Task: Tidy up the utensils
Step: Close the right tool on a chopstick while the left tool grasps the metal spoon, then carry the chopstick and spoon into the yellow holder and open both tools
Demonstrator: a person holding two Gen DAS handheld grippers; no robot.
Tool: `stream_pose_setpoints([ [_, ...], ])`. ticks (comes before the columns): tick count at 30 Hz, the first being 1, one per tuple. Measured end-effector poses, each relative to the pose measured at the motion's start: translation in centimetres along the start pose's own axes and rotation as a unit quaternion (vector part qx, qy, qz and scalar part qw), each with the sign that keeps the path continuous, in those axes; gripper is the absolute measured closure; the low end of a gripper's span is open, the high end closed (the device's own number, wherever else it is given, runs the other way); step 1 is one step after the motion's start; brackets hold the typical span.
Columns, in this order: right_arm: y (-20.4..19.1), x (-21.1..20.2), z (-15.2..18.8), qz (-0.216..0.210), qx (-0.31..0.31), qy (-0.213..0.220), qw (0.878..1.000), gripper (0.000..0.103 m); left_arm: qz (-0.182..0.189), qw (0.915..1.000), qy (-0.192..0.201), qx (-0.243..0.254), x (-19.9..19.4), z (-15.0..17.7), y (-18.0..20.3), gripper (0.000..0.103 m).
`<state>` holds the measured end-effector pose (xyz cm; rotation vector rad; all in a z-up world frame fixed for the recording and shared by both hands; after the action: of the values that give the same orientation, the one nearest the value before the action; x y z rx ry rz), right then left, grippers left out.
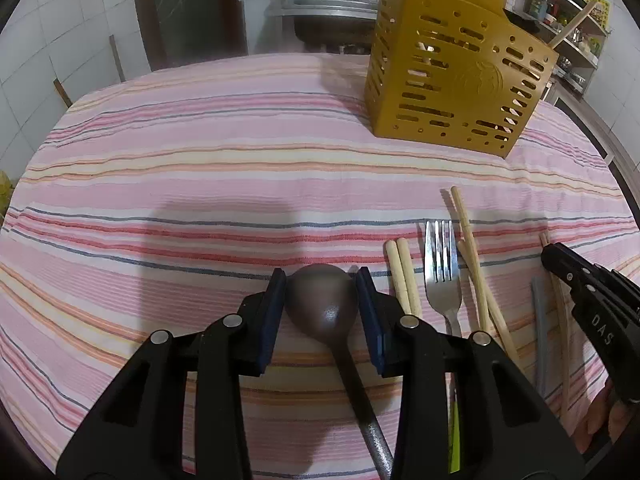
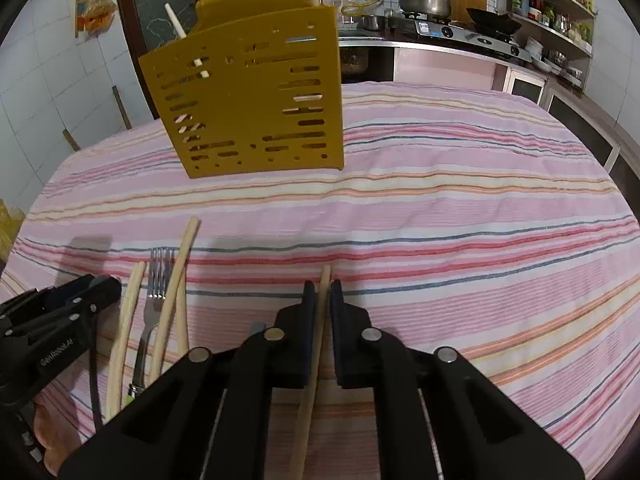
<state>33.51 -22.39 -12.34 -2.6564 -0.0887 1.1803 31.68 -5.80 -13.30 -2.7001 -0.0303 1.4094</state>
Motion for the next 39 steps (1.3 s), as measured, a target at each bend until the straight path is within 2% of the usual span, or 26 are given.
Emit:
stream_pose_setpoints([
  [5, 0.2, -1.3, -0.6, -0.021, 0.016, 0.026, 0.999, 0.097, 0.004, 0.9997, 0.025, 0.004, -1.1, -0.5, 0.0, 0.068],
  [10, 0.3, -4.6, -2.3, -0.016, 0.009, 0.087, 0.996, 0.098, -0.005, 0.9958, 0.091, 0.011, -4.9, -1.6, -0.3, 0.068],
  [14, 0.3, -6.9, -3.5, -0.029, 0.008, 0.122, 0.992, 0.098, -0.016, 0.9885, 0.149, 0.023, -8.4, -2.4, -0.4, 0.068],
  [17, 0.3, -9.3, -4.0, -0.039, 0.006, 0.156, 0.987, 0.098, -0.031, 0.979, 0.199, 0.031, -11.5, -2.7, -0.6, 0.068],
  [21, 0.5, -12.6, -4.4, -0.047, -0.007, 0.206, 0.977, 0.098, -0.028, 0.9703, 0.238, 0.033, -14.1, -2.7, -1.2, 0.068],
  [26, 0.8, -15.2, -4.1, -0.047, -0.016, 0.238, 0.97, 0.098, -0.019, 0.9654, 0.258, 0.03, -15.7, -2.0, -1.6, 0.068],
  [32, 0.8, -16.7, -3.2, -0.049, -0.028, 0.259, 0.964, 0.098, -0.028, 0.9567, 0.288, 0.034, -17.0, -1.4, -2.0, 0.068],
  [39, 0.6, -19.4, -3.7, -0.053, -0.036, 0.302, 0.951, 0.098, -0.022, 0.9488, 0.314, 0.021, -18.7, -2.2, -2.8, 0.068],
])
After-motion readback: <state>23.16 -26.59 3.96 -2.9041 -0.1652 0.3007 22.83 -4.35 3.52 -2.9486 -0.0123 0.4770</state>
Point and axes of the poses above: each gripper's, at about its wrist camera, not at the fingertips, and x roughly the way its jaws point, y to its right, z to its underside, the point moved 10 cm from there along x, roughly the way its jaws point, and after that the axes turned 9 degrees about -z, right-handed, at the moved point
